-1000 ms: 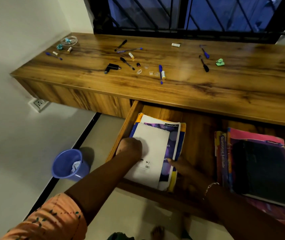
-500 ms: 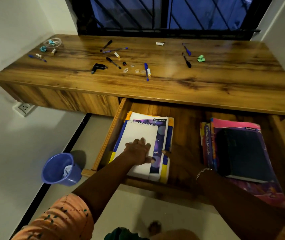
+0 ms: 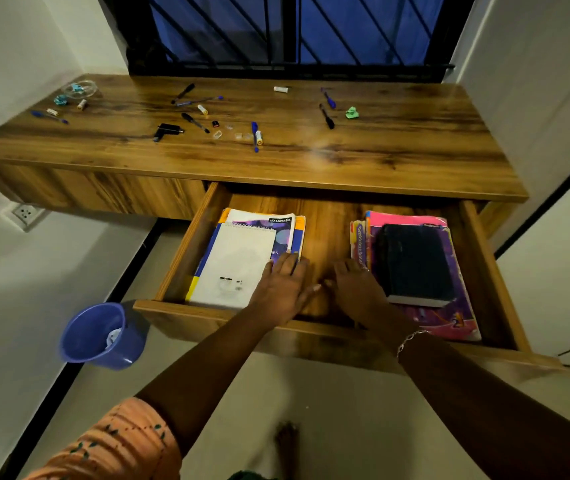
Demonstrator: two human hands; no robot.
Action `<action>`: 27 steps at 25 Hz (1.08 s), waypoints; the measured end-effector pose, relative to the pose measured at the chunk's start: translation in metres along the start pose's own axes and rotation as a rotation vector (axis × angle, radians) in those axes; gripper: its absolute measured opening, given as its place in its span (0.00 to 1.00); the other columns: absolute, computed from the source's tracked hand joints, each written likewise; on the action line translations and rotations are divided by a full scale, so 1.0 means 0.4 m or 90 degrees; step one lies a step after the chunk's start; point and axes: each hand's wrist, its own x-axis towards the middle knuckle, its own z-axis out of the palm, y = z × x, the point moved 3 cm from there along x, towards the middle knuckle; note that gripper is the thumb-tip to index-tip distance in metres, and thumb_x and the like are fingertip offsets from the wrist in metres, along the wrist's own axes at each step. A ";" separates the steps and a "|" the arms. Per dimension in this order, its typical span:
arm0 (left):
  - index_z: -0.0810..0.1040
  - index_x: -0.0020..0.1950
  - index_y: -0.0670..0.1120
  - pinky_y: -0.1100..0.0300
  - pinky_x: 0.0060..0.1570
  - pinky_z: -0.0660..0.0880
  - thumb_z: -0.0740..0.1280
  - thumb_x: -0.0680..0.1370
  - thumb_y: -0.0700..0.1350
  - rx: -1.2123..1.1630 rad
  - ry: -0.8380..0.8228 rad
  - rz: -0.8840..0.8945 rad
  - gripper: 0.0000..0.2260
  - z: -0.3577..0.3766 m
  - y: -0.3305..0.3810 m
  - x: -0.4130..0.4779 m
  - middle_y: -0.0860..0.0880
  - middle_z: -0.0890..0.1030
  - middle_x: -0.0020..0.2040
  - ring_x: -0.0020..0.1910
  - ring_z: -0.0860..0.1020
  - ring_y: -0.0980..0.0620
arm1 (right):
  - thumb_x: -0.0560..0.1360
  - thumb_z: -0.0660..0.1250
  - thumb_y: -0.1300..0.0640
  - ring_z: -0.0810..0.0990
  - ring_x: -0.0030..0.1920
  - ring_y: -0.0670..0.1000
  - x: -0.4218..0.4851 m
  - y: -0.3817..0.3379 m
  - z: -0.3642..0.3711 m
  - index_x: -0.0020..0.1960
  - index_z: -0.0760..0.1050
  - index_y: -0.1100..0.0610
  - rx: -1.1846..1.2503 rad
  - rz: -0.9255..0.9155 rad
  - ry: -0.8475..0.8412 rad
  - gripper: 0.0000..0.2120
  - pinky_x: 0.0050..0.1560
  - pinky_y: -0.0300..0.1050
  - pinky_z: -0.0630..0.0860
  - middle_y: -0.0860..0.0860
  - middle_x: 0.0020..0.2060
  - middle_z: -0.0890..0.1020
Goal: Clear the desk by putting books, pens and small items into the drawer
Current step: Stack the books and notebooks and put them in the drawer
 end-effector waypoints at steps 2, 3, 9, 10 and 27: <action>0.57 0.75 0.47 0.50 0.74 0.54 0.50 0.80 0.57 -0.003 0.014 0.005 0.26 -0.003 0.033 -0.019 0.46 0.58 0.76 0.76 0.52 0.47 | 0.81 0.53 0.50 0.62 0.71 0.62 -0.045 0.010 0.001 0.72 0.58 0.57 0.015 0.002 0.011 0.22 0.69 0.56 0.65 0.58 0.72 0.61; 0.56 0.75 0.47 0.50 0.74 0.54 0.50 0.80 0.57 -0.006 0.012 0.005 0.25 -0.004 0.047 -0.028 0.46 0.58 0.76 0.76 0.52 0.47 | 0.81 0.54 0.50 0.60 0.72 0.62 -0.064 0.012 0.001 0.72 0.58 0.57 0.025 -0.001 0.013 0.22 0.70 0.56 0.63 0.57 0.73 0.60; 0.54 0.76 0.48 0.48 0.75 0.47 0.41 0.75 0.61 -0.018 -0.020 -0.013 0.32 0.014 0.082 -0.081 0.47 0.57 0.76 0.76 0.50 0.49 | 0.77 0.52 0.40 0.59 0.73 0.57 -0.154 0.015 0.020 0.73 0.56 0.53 0.115 -0.118 -0.019 0.29 0.71 0.52 0.59 0.52 0.73 0.61; 0.53 0.76 0.47 0.48 0.75 0.46 0.40 0.74 0.61 -0.011 -0.029 -0.013 0.34 0.021 0.083 -0.090 0.47 0.56 0.77 0.76 0.50 0.49 | 0.74 0.48 0.35 0.59 0.73 0.55 -0.165 0.014 0.025 0.74 0.55 0.53 0.085 -0.147 -0.020 0.34 0.72 0.51 0.59 0.51 0.73 0.60; 0.43 0.77 0.48 0.55 0.70 0.32 0.34 0.71 0.71 0.065 0.007 0.068 0.41 0.022 0.054 0.018 0.50 0.46 0.78 0.77 0.44 0.53 | 0.77 0.39 0.35 0.62 0.71 0.57 -0.027 0.071 0.021 0.72 0.59 0.59 -0.088 -0.205 -0.001 0.36 0.66 0.53 0.57 0.58 0.69 0.70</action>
